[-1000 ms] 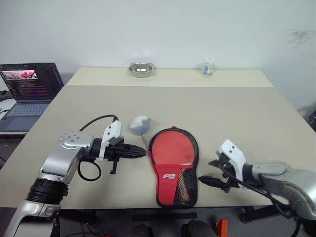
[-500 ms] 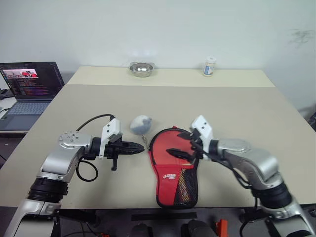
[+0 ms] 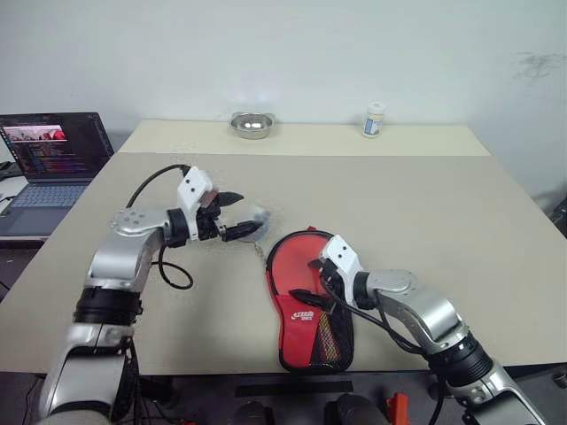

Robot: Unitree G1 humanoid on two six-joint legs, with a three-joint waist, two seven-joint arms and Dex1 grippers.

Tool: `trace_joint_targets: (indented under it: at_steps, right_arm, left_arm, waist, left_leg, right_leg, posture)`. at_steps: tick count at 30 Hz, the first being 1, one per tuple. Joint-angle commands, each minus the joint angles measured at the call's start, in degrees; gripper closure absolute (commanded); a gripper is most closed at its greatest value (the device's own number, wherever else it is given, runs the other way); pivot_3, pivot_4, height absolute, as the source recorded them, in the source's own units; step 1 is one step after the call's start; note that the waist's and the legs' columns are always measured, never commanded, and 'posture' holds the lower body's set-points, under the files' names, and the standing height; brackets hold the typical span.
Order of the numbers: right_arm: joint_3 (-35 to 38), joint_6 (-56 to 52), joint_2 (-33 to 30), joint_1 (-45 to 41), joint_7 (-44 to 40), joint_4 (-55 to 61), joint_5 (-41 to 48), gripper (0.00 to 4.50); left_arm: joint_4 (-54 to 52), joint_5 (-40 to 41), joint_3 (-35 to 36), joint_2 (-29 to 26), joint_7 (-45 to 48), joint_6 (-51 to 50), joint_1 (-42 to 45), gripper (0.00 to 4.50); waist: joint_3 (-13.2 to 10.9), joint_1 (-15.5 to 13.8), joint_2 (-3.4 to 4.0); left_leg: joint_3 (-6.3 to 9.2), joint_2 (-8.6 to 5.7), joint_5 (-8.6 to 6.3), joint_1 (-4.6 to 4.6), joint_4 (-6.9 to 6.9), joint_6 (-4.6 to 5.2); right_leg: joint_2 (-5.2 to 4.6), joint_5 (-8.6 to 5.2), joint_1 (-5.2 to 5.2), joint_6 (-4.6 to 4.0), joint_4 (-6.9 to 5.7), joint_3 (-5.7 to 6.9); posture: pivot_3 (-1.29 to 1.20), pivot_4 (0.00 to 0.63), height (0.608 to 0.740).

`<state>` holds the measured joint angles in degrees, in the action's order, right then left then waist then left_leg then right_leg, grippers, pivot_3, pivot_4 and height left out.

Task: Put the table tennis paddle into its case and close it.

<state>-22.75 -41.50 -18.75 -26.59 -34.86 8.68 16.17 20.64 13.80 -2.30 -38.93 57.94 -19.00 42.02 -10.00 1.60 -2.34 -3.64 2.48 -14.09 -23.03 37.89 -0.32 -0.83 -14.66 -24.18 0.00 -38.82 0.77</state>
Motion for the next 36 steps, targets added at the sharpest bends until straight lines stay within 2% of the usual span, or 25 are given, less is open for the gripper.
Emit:
trace_joint_targets:
  at_steps: [1, 7, 12, 15, 18, 25, 27, 29, 34, 36]
  right_arm:
    - [-0.2, -0.6, 0.4, 0.5, -0.2, 1.5, -0.7, 0.00]
    - [0.6, -1.2, 1.2, -0.1, 0.5, 2.3, -1.7, 0.00]
    - [2.9, -1.6, 2.4, -2.3, 2.4, 4.0, -1.8, 0.00]
    - [3.4, -1.8, 3.0, -3.0, 3.2, 4.1, -2.0, 0.00]
    - [3.6, -1.5, 3.5, -3.2, 4.0, 3.8, -2.4, 0.00]
    - [2.2, -1.3, 4.5, -2.0, 5.0, -0.5, -4.2, 0.00]
    - [1.2, -1.7, 4.4, -1.4, 5.2, -2.0, -5.3, 0.00]
    - [0.7, -3.0, 4.6, -1.1, 6.0, -3.3, -6.3, 0.00]
    - [-0.8, -5.7, 4.0, -0.4, 5.5, -3.6, -7.6, 0.00]
    - [-1.6, -6.8, 3.5, -0.1, 5.0, -3.7, -8.1, 0.00]
  left_arm:
    - [7.7, -4.6, -2.5, 1.5, -1.3, 3.3, 4.4, 0.06]
    - [22.5, -8.7, -4.3, 5.2, -1.5, 7.4, 9.3, 0.06]
    - [26.8, -9.9, -5.5, 6.4, 3.6, 8.6, 9.1, 0.06]
    - [28.4, -10.6, -5.3, 6.9, 3.7, 8.6, 9.2, 0.06]
    - [28.8, -10.8, -4.9, 7.1, 3.8, 8.6, 9.2, 0.95]
    - [26.8, -10.4, -4.2, 7.6, 4.2, 7.1, 8.9, 3.32]
    - [25.6, -10.1, -4.0, 7.9, 4.1, 5.8, 8.9, 3.80]
    - [24.5, -10.4, -4.3, 8.1, 3.8, 4.7, 9.3, 4.06]
    - [25.7, -13.0, -5.6, 9.3, 0.9, 3.3, 12.9, 4.08]
    - [30.6, -15.4, -6.2, 11.3, -3.6, 5.0, 17.2, 4.08]
  waist:
    - [0.0, 0.0, 0.00]
    - [0.0, 0.1, 0.00]
    - [0.0, 0.1, 0.00]
    - [0.0, 0.1, -0.01]
    - [0.0, 0.1, -0.02]
    - [0.0, 0.1, -0.02]
    - [0.0, 0.0, -0.02]
    - [0.0, 0.0, -0.03]
    - [0.1, -0.1, -0.13]
    - [0.1, -0.3, -0.18]
  left_leg:
    - [0.00, 0.00, 0.00, 0.00, 0.00, 0.00]
    - [0.00, 0.00, 0.00, -0.01, 0.00, 0.00]
    - [-0.01, 0.01, 0.00, -0.02, 0.00, 0.00]
    - [-0.01, 0.00, 0.00, -0.02, 0.00, 0.00]
    - [0.00, 0.00, 0.00, -0.02, 0.00, -0.01]
    - [0.00, -0.02, 0.00, -0.02, 0.01, -0.01]
    - [0.00, -0.02, 0.00, -0.02, 0.01, -0.01]
    - [0.00, -0.03, 0.00, -0.02, 0.01, -0.01]
    - [0.04, -0.04, 0.00, 0.02, 0.06, -0.01]
    - [0.06, -0.08, 0.00, 0.03, 0.06, -0.01]
  right_leg:
    - [0.00, 0.00, 0.00, 0.00, 0.00, 0.00]
    - [0.00, 0.00, -0.02, 0.00, -0.01, 0.02]
    - [0.00, 0.00, -0.03, -0.01, -0.02, 0.01]
    - [-0.01, 0.00, -0.03, -0.01, -0.02, 0.02]
    - [-0.02, 0.00, -0.02, -0.01, -0.02, 0.02]
    - [-0.05, 0.00, -0.01, -0.01, -0.03, 0.02]
    - [-0.05, 0.00, -0.01, -0.01, -0.03, 0.02]
    - [-0.06, 0.00, -0.01, -0.01, -0.03, 0.02]
    - [-0.06, 0.00, 0.07, -0.01, -0.05, 0.05]
    - [-0.07, 0.00, 0.09, 0.00, -0.05, 0.07]
  posture:
    - [0.00, 0.150, 0.740]
    - [0.00, 0.150, 0.740]
    - [0.00, 0.150, 0.740]
    - [0.00, 0.150, 0.740]
    - [0.00, 0.150, 0.740]
    - [0.00, 0.150, 0.740]
    - [0.00, 0.150, 0.740]
    - [0.00, 0.150, 0.740]
    - [0.00, 0.150, 0.740]
    - [0.00, 0.150, 0.740]
